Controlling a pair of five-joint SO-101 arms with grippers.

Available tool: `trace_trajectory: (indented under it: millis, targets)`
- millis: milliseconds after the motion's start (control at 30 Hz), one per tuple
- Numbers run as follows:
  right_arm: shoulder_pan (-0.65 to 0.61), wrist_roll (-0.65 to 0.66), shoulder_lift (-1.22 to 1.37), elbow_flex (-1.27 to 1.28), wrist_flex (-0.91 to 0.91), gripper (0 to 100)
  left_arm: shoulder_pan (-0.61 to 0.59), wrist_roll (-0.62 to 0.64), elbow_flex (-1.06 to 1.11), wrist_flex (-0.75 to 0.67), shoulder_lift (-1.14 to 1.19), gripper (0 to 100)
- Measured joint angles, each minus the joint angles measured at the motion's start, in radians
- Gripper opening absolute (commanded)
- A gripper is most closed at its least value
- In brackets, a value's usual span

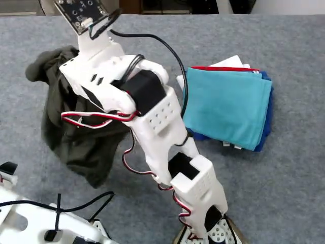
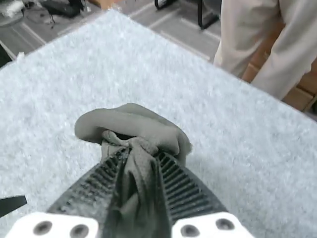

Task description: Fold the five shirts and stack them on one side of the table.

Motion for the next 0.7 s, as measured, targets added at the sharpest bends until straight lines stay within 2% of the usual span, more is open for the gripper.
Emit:
trace_trajectory:
  millis: [133, 267, 467, 600, 700]
  targets:
    - [0.029, 0.0, 0.087, 0.023, -0.032, 0.2, 0.114, -0.038, 0.049, 0.0, 0.002, 36]
    - [0.135, 0.0, 0.23, 0.026, -0.078, 0.2, 0.272, -0.038, 0.08, 0.0, 0.002, 36]
    - [0.293, 0.0, 0.454, 0.026, -0.097, 0.2, 0.529, 0.081, 0.075, 0.0, 0.002, 36]
    - [0.321, 0.0, 0.565, 0.026, -0.129, 0.2, 0.764, 0.16, 0.04, -0.005, 0.002, 36]
    - [0.325, 0.0, 0.629, 0.026, -0.155, 0.2, 0.937, 0.221, 0.018, -0.058, 0.002, 30]
